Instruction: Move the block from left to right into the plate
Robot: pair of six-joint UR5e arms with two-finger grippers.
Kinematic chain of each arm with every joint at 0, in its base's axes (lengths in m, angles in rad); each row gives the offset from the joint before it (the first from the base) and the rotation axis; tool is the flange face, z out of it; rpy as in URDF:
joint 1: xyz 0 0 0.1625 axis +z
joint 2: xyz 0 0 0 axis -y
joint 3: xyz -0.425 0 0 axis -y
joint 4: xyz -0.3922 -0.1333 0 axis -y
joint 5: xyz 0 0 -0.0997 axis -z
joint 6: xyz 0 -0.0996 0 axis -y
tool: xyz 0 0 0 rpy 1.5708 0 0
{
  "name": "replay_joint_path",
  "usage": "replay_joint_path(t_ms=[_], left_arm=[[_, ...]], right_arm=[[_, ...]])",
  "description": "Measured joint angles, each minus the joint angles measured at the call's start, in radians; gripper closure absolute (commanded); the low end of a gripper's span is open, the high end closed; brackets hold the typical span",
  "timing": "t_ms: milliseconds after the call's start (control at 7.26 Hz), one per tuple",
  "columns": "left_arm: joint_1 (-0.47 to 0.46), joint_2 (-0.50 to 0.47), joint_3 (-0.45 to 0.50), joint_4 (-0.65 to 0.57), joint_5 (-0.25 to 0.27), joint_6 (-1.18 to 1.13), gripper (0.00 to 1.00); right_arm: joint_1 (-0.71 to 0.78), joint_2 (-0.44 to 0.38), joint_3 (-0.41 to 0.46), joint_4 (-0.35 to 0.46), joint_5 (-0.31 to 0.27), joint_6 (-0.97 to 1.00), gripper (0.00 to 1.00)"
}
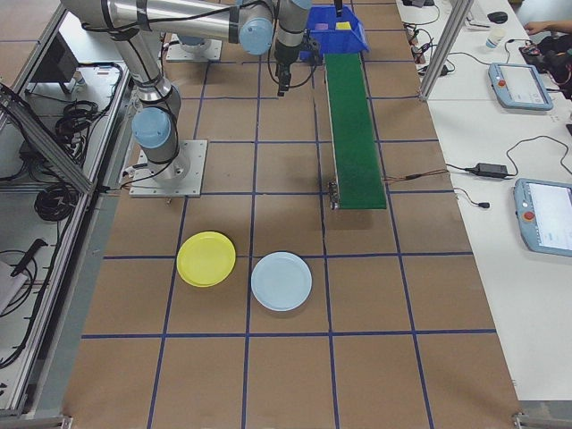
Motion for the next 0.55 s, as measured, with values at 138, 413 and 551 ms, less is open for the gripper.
replay_joint_path(t_ms=[138,413,551], left_arm=[[-0.001,-0.003,-0.017,0.0,-0.003,0.001,0.0],[-0.001,-0.004,-0.042,0.0,-0.005,0.003,0.0],[-0.002,-0.006,-0.055,0.0,-0.006,0.003,0.0]], right_arm=[[0.0,0.0,-0.001,0.0,0.0,0.0,0.0],[0.001,0.0,0.0,0.0,0.001,0.0,0.0],[0.001,0.0,0.002,0.0,0.002,0.0,0.0]])
